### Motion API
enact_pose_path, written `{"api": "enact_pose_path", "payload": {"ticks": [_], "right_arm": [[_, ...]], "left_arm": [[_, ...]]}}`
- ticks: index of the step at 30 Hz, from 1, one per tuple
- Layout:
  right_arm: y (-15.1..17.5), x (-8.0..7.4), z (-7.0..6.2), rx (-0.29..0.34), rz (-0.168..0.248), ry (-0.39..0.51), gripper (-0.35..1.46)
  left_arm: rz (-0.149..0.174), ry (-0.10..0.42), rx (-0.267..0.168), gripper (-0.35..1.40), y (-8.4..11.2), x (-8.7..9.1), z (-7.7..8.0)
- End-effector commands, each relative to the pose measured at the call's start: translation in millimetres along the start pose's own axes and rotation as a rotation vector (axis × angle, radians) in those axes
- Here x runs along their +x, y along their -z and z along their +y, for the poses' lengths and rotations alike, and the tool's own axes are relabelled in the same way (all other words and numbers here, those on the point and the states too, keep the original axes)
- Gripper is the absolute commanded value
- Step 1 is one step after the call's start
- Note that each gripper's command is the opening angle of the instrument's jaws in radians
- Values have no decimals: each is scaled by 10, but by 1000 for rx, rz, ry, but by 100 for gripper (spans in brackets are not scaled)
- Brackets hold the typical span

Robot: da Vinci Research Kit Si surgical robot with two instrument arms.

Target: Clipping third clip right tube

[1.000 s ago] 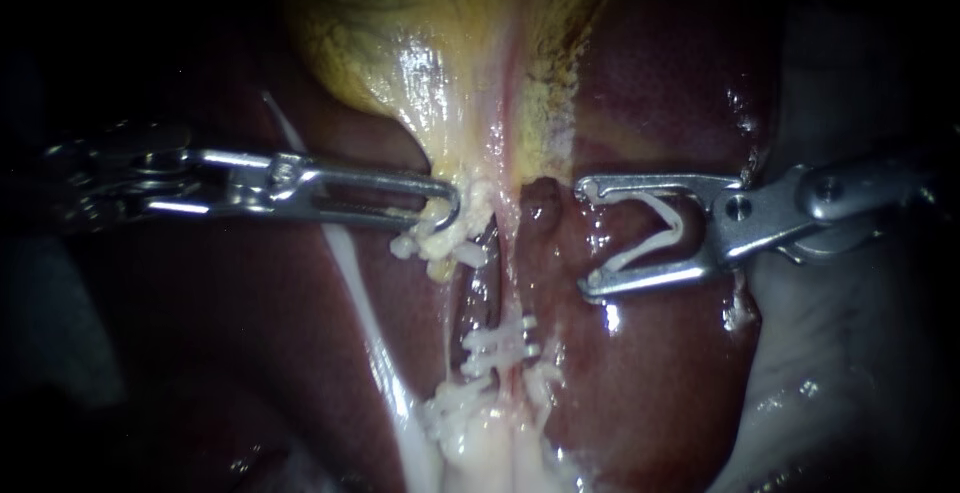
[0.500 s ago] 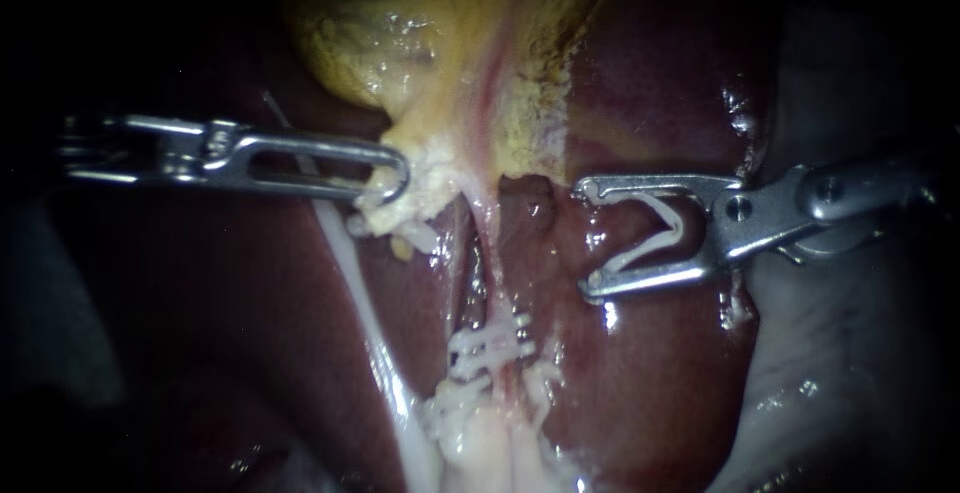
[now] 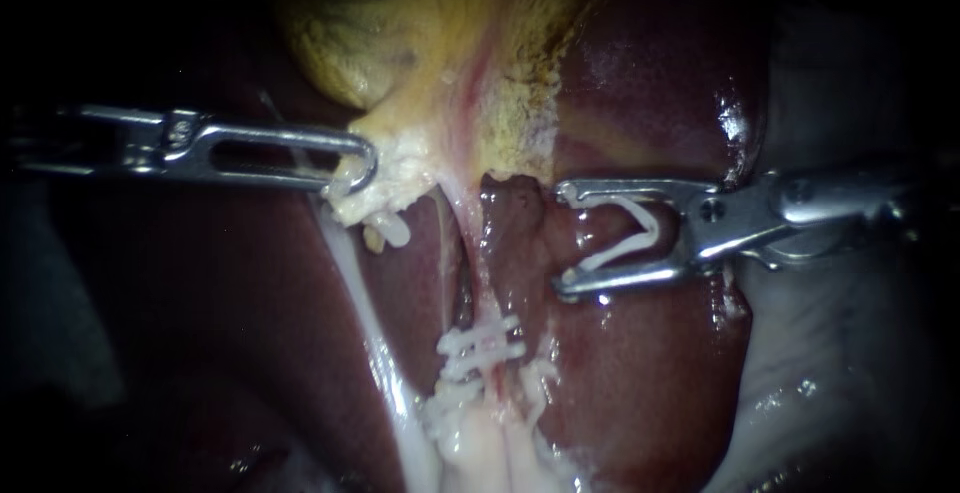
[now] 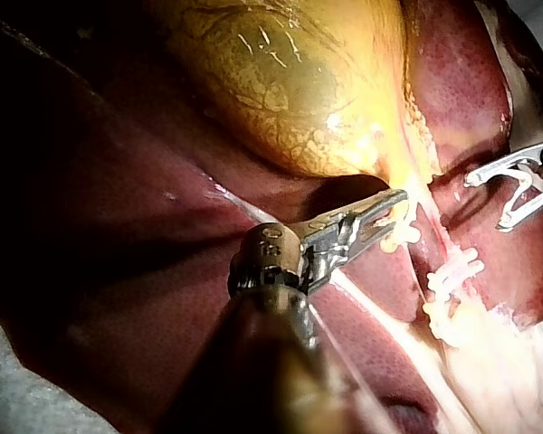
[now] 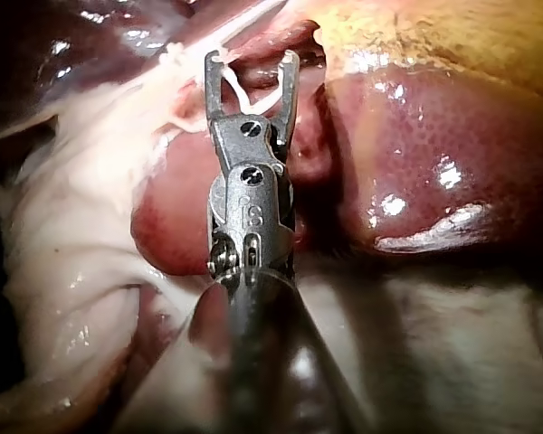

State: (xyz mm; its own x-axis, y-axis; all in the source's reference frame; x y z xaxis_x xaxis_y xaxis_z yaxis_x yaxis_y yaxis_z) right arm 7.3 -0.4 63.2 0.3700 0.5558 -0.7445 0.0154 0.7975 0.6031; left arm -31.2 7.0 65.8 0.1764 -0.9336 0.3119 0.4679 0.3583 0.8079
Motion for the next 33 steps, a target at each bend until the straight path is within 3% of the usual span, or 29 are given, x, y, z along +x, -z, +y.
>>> {"api": "enact_pose_path", "payload": {"ticks": [1, 7, 17, 21, 26, 33], "right_arm": [[-4, -1, 2, -2, 0, -16, 48], [-40, -13, 12, 4, 1, -144, 48], [-64, -19, 20, 9, -3, -207, 48], [-72, -16, 21, 45, 46, -249, 48], [-77, -9, 24, 128, 148, -351, 47], [-79, -6, 26, 197, 231, -444, 46]], "left_arm": [[0, 0, -1, -35, 0, 0, 0], [-1, 1, -2, -35, 0, 1, -2], [-2, 2, -4, -35, 0, 2, -6], [-2, 2, -4, -35, 0, 2, -6], [-2, 2, -3, -35, 0, 2, -6], [-1, 0, -2, -35, 0, 2, 0]]}}
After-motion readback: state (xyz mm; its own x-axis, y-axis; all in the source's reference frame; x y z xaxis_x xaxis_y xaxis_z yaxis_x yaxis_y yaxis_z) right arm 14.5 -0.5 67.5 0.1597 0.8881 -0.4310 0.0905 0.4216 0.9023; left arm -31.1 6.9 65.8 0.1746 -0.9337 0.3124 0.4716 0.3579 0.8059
